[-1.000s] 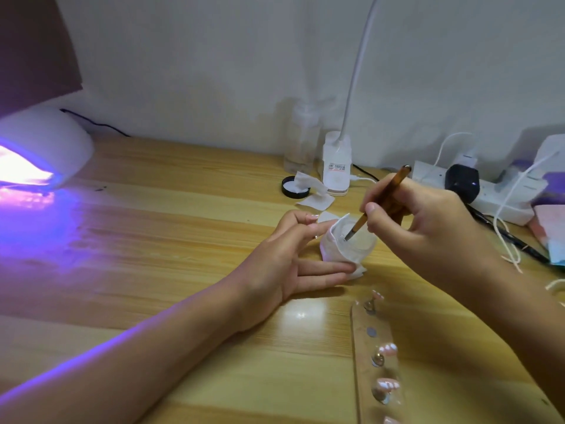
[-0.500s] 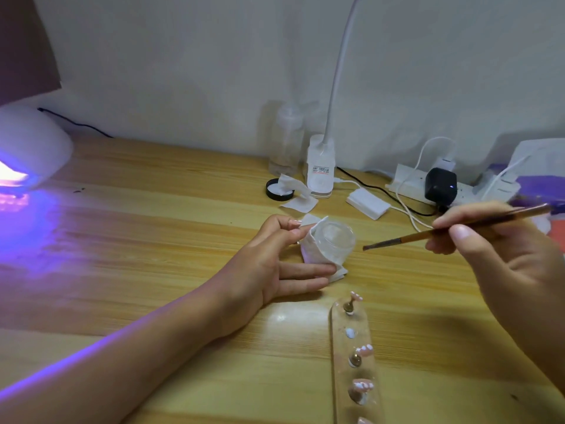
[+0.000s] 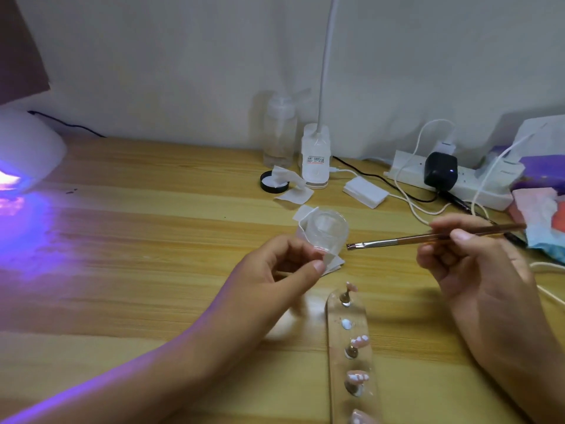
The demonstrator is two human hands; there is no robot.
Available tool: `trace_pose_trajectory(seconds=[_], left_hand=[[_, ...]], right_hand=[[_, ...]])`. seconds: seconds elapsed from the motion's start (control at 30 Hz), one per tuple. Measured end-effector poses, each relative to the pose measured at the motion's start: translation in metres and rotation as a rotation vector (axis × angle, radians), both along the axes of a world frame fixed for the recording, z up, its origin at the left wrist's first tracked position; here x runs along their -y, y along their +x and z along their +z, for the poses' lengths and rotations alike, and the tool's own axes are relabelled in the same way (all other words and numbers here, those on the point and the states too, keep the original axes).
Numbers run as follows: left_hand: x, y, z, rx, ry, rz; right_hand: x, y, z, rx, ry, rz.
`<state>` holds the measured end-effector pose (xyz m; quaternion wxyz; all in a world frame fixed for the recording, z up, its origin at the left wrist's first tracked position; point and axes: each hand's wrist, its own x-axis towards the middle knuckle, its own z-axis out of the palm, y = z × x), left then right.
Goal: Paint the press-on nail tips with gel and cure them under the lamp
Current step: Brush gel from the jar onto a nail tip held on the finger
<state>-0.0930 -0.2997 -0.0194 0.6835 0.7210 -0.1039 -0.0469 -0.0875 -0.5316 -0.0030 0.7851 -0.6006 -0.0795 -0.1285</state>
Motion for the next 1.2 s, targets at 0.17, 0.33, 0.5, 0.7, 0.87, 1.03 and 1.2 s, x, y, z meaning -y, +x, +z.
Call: trace_pose_trajectory(seconds=[0.17, 0.33, 0.5, 0.7, 0.87, 1.03, 1.2], left_hand=[[-0.0025, 0.0001, 0.0062, 0.049, 0.023, -0.044], [-0.0023, 0.0001, 0.0068, 0.054, 0.001, -0.058], [-0.0015, 0.0009, 0.0056, 0.041, -0.008, -0.058], [-0.0014, 0.0018, 0.0043, 0.018, 0.011, -0.048], [-0.0038, 0.0014, 0.0035, 0.011, 0.014, -0.057], [-0.0048, 0.0011, 0.004, 0.013, 0.009, -0.078], [-0.0026, 0.0015, 0.0053, 0.004, -0.034, -0.078]], right_hand=[[-0.0027, -0.0021, -0.0028, 0.001, -0.004, 0.044], [-0.004, -0.0033, -0.0028, -0.013, 0.0, 0.061], [-0.0045, -0.0044, -0.0025, -0.018, -0.014, 0.085], [-0.0064, -0.0059, -0.0016, -0.013, -0.079, 0.108], [-0.0066, -0.0075, -0.0018, 0.024, -0.154, 0.05], [-0.004, -0.0069, -0.0024, 0.035, -0.209, 0.002], [-0.0022, -0.0037, -0.0014, 0.059, -0.102, -0.03]])
